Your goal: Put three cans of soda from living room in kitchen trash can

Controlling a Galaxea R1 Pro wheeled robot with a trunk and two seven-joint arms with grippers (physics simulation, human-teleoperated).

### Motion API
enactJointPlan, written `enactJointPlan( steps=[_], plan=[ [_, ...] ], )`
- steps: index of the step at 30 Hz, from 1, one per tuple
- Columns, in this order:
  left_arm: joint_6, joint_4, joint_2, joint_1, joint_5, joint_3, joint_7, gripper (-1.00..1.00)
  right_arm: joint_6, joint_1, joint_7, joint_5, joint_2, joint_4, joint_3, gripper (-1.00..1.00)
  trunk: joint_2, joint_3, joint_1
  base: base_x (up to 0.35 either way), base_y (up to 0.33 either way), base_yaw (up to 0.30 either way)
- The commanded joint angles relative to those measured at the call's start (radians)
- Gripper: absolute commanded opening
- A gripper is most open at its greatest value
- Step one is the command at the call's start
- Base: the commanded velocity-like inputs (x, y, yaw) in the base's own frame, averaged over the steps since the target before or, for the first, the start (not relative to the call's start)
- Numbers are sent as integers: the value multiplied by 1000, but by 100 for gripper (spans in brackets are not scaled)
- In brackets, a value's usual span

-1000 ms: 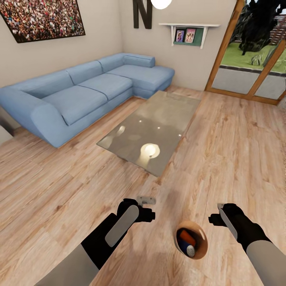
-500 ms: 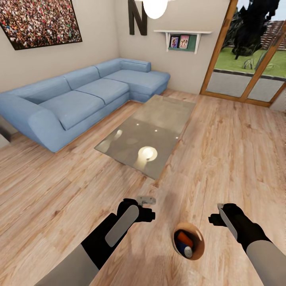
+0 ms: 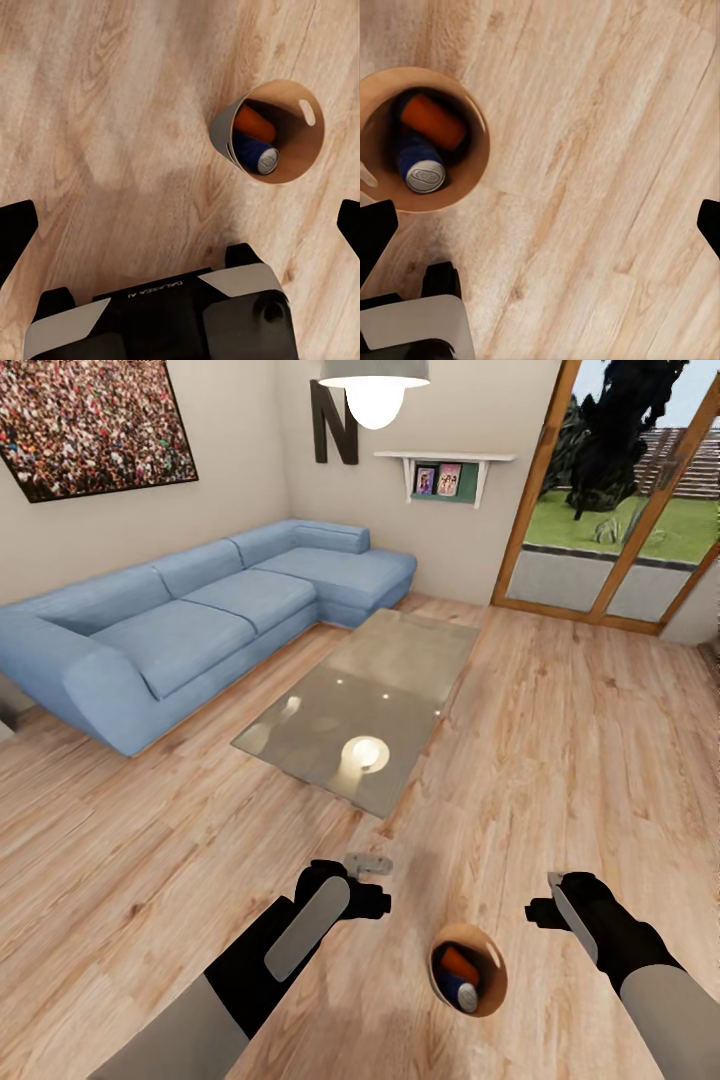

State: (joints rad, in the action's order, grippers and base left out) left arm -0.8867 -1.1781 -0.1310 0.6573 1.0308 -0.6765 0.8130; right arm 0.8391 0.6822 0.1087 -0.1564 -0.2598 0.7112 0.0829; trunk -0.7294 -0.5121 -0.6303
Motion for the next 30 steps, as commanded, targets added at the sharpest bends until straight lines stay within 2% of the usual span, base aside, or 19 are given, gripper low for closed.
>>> enactJointPlan(
  steps=[1, 18, 30],
  plan=[
    [0, 0, 0, 0, 0, 0, 0, 100, 0, 0, 0, 0, 0, 0, 0, 100, 7, 5, 4, 0, 0, -84],
    [0, 0, 0, 1, 0, 0, 0, 100, 0, -1, -1, 0, 0, 1, -1, 100, 126, 85, 69, 0, 0, -60],
    [0, 0, -1, 1, 0, 0, 0, 100, 1, -1, -1, 0, 0, 1, 0, 100, 210, 126, 115, 0, 0, -3]
  ],
)
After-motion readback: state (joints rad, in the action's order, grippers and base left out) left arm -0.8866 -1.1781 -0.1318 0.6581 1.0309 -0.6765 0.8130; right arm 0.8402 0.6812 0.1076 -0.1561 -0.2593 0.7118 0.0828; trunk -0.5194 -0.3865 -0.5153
